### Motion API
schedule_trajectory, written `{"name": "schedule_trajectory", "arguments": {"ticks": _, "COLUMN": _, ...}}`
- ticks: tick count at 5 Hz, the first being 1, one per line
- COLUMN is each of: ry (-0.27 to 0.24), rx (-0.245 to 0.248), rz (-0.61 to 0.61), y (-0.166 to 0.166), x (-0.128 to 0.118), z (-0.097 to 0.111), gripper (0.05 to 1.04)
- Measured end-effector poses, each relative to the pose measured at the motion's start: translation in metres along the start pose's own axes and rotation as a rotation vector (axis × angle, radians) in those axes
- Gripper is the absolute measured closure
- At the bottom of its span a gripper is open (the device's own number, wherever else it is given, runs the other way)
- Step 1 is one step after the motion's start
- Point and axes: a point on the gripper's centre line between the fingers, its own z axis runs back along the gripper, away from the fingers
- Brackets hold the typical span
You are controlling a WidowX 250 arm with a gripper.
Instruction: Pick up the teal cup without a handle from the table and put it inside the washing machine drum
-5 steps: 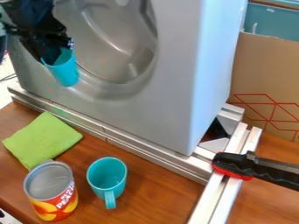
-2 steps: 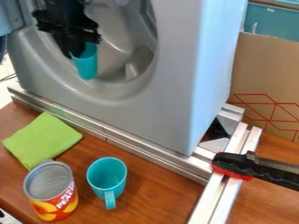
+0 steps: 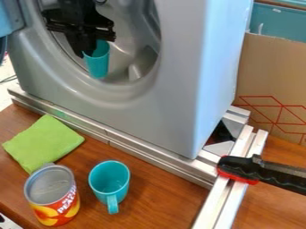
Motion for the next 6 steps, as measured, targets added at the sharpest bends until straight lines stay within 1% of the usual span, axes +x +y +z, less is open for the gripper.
{"name": "schedule_trajectory", "arguments": {"ticks": 1, "ry": -0.023, "rx": 0.002, "rz": 0.045, "y": -0.007, "x": 0.010, "z": -0.007, "gripper": 0.987}}
{"name": "schedule_trajectory", "arguments": {"ticks": 2, "ry": -0.051, "rx": 0.003, "rz": 0.053, "y": -0.011, "x": 0.018, "z": -0.012, "gripper": 0.987}}
{"name": "schedule_trajectory", "arguments": {"ticks": 3, "ry": -0.084, "rx": -0.048, "rz": 0.047, "y": -0.019, "x": 0.025, "z": -0.022, "gripper": 0.987}}
{"name": "schedule_trajectory", "arguments": {"ticks": 4, "ry": -0.090, "rx": -0.066, "rz": 0.053, "y": -0.015, "x": 0.026, "z": -0.024, "gripper": 0.987}}
{"name": "schedule_trajectory", "arguments": {"ticks": 5, "ry": -0.073, "rx": -0.101, "rz": 0.083, "y": -0.008, "x": 0.024, "z": -0.024, "gripper": 0.987}}
{"name": "schedule_trajectory", "arguments": {"ticks": 6, "ry": -0.020, "rx": -0.117, "rz": 0.113, "y": -0.006, "x": 0.019, "z": -0.028, "gripper": 0.955}}
